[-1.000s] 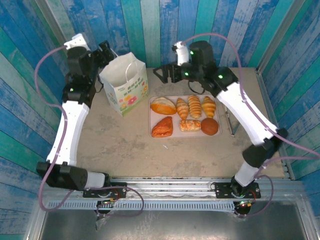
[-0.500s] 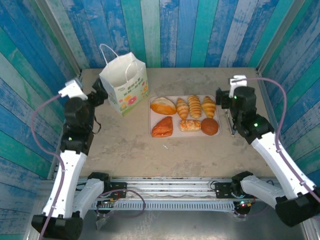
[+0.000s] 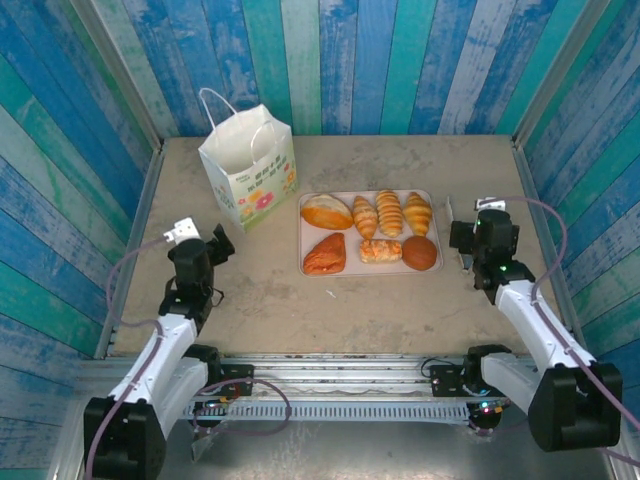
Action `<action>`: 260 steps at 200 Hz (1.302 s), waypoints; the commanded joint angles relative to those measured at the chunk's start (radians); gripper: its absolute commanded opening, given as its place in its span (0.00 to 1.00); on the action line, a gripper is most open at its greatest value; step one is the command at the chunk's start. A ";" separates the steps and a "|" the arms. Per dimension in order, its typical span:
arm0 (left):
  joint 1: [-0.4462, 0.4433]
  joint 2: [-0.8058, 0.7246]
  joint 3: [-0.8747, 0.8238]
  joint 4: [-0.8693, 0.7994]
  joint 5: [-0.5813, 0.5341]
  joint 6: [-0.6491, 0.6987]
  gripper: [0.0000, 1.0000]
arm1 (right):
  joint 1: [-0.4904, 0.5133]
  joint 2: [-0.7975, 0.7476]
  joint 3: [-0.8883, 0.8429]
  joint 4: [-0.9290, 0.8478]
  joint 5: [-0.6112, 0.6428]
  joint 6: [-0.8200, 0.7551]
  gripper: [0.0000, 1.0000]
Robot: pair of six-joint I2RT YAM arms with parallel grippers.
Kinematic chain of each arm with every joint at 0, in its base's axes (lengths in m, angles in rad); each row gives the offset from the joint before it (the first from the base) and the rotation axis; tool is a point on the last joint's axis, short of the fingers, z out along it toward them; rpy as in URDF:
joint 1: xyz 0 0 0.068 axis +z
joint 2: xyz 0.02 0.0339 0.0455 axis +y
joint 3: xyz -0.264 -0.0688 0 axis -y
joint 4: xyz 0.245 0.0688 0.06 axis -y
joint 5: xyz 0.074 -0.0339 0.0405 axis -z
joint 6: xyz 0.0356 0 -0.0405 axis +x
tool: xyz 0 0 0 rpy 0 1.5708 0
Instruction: Take the fake bread out of the paper bag
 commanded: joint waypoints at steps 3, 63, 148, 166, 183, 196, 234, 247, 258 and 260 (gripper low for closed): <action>0.004 0.041 -0.030 0.231 -0.059 0.103 0.94 | -0.006 0.067 -0.035 0.168 -0.082 -0.021 1.00; 0.004 0.312 -0.049 0.539 -0.017 0.228 0.94 | -0.006 0.246 -0.097 0.524 -0.186 0.008 1.00; 0.004 0.543 0.000 0.751 0.046 0.315 0.94 | -0.006 0.360 -0.160 0.797 -0.286 -0.121 1.00; 0.004 0.595 0.005 0.800 0.056 0.338 0.94 | -0.006 0.370 -0.176 0.832 -0.278 -0.118 1.00; 0.003 0.642 -0.011 0.876 0.062 0.345 0.94 | -0.006 0.389 -0.202 0.888 -0.265 -0.113 1.00; 0.005 0.658 -0.021 0.910 0.051 0.339 0.94 | -0.005 0.406 -0.214 0.924 -0.256 -0.109 1.00; 0.021 0.696 -0.028 0.938 -0.033 0.276 0.94 | -0.005 0.477 -0.200 0.960 -0.202 -0.082 1.00; 0.024 0.714 -0.032 0.977 -0.041 0.276 0.94 | -0.006 0.475 -0.187 0.928 -0.193 -0.075 1.00; 0.027 0.703 -0.030 0.959 -0.035 0.273 0.94 | -0.006 0.483 -0.170 0.905 -0.160 -0.059 1.00; 0.027 0.709 -0.033 0.974 -0.037 0.274 0.94 | -0.006 0.484 -0.163 0.894 -0.154 -0.055 1.00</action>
